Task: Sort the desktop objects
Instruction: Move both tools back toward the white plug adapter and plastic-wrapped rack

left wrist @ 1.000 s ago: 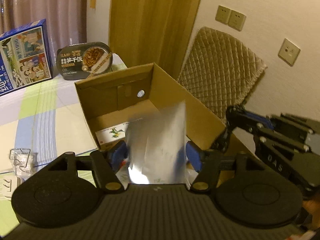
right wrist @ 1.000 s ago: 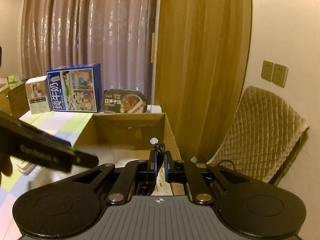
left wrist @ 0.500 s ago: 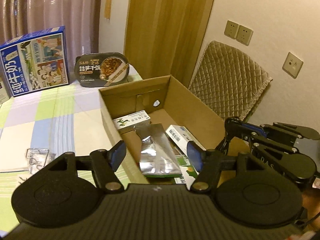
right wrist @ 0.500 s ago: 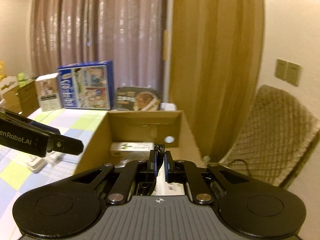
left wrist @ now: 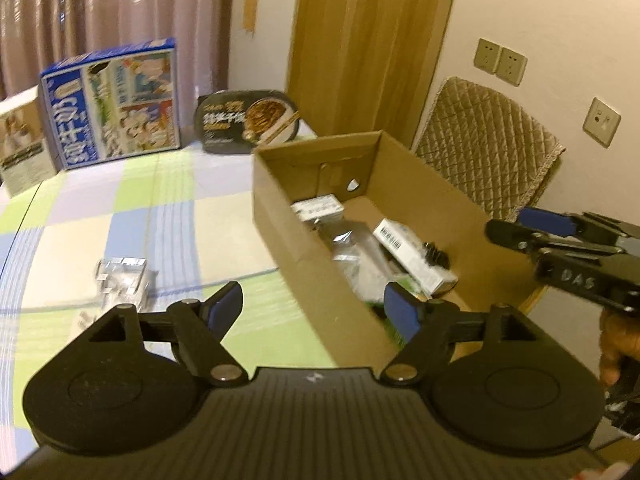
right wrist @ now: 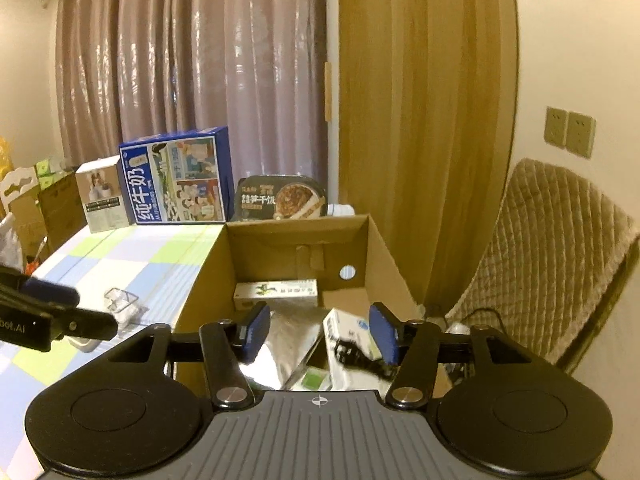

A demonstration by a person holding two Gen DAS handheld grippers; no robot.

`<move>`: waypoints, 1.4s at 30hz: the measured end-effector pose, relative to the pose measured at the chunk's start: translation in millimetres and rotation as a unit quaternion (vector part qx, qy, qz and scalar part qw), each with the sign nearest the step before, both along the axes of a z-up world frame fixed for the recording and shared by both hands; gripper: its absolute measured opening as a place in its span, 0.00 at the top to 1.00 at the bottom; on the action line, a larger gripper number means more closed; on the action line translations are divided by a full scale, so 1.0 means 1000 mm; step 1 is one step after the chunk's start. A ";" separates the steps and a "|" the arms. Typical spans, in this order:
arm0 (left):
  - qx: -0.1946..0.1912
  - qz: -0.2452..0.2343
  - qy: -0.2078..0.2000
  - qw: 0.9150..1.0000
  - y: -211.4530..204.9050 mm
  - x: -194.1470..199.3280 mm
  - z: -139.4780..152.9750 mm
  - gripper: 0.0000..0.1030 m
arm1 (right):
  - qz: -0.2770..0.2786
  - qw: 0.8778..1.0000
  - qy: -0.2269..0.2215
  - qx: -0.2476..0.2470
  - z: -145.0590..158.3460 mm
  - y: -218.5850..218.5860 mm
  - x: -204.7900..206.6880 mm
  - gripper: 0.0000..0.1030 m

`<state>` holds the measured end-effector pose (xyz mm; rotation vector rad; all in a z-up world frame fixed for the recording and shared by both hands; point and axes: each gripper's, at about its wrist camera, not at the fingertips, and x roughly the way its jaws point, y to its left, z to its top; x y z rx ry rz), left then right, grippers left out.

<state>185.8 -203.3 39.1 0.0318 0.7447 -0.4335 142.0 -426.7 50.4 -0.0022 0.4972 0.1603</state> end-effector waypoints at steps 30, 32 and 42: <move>0.032 0.117 0.033 0.992 0.151 -0.096 -0.035 0.09 | 0.079 0.995 0.034 0.054 -0.011 0.109 -0.101 0.09; 0.034 0.117 0.033 0.992 0.155 -0.098 -0.035 0.08 | 0.084 0.995 0.038 0.049 -0.013 0.115 -0.102 0.07; 0.037 0.129 0.033 0.990 0.177 -0.106 -0.037 0.05 | 0.107 0.992 0.054 0.033 -0.020 0.133 -0.105 0.02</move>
